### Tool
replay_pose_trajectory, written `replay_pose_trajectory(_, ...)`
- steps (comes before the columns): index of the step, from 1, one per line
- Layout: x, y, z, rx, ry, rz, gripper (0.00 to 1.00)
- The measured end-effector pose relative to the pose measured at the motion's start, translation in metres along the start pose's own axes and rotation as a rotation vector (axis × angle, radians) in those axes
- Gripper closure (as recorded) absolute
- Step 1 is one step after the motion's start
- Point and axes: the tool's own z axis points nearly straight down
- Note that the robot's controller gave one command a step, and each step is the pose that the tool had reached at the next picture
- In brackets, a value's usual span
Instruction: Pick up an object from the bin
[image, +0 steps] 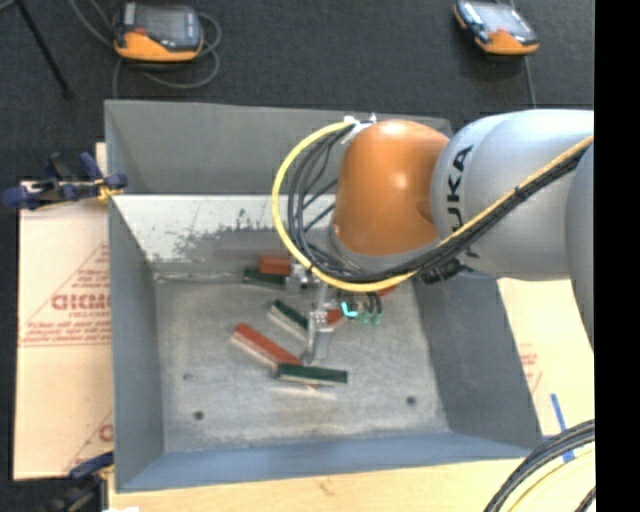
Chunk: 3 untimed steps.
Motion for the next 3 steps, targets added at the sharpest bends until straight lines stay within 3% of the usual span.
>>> replay_pose_trajectory(1, 0.022, 0.023, 0.121, 0.0, -0.001, 0.21, 0.0)
replay_pose_trajectory(2, 0.02, 0.047, 0.087, -0.002, -0.009, 0.329, 0.0)
replay_pose_trajectory(3, 0.013, 0.03, 0.088, -0.002, -0.009, 0.602, 0.0)
